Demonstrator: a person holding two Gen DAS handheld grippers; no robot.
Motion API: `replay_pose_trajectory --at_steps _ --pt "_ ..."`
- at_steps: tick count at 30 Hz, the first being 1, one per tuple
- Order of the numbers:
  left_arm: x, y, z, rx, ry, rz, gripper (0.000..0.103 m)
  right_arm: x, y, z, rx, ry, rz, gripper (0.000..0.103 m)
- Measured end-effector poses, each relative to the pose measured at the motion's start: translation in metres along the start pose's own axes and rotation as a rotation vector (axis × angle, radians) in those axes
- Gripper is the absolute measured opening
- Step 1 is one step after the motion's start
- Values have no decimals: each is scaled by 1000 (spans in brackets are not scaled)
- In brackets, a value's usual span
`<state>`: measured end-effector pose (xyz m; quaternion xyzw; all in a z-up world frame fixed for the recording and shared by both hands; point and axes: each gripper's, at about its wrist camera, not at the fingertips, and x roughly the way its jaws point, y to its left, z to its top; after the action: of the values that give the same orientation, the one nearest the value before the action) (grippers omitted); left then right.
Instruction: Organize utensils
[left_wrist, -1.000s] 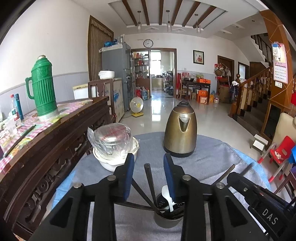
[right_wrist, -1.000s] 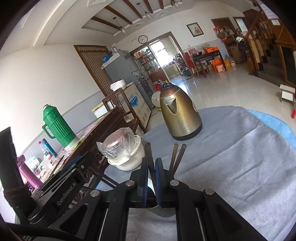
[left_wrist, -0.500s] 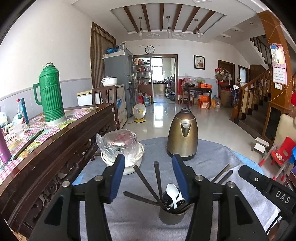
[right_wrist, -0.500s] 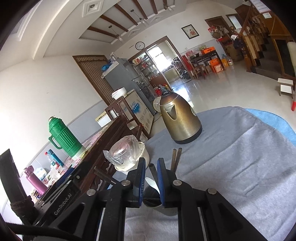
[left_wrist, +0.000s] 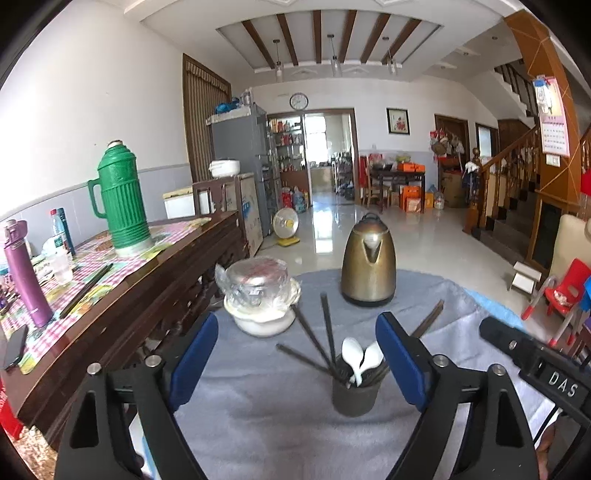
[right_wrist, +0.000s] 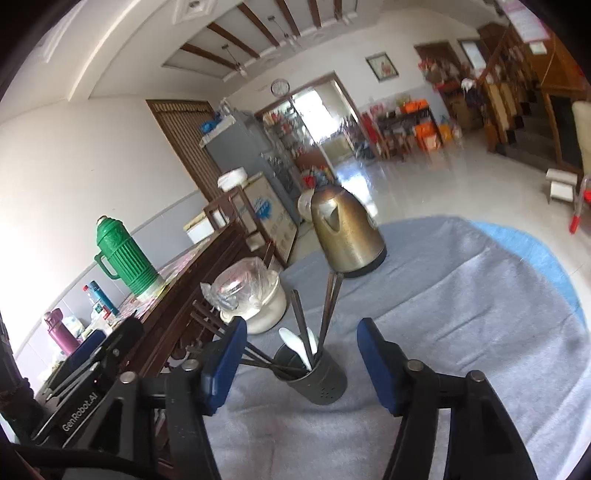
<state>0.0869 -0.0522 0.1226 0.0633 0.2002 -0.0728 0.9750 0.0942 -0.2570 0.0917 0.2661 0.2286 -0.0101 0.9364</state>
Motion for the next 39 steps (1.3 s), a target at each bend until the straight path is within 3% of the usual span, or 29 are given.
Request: replay_pose_trajectory --at_steps 10,17,25,39 --pt "-27 24 -35 -10 93 36 90 -43 14 -21 -134 -16 -101 66" --pt "-29 39 -71 -37 161 54 90 -56 25 -51 -262 27 -153 66" --pt "-18 40 -102 -19 237 51 90 -52 29 -78 -311 81 -158 66" --pt "-6 44 -112 -31 280 66 90 -32 26 -96 -321 134 -146 66"
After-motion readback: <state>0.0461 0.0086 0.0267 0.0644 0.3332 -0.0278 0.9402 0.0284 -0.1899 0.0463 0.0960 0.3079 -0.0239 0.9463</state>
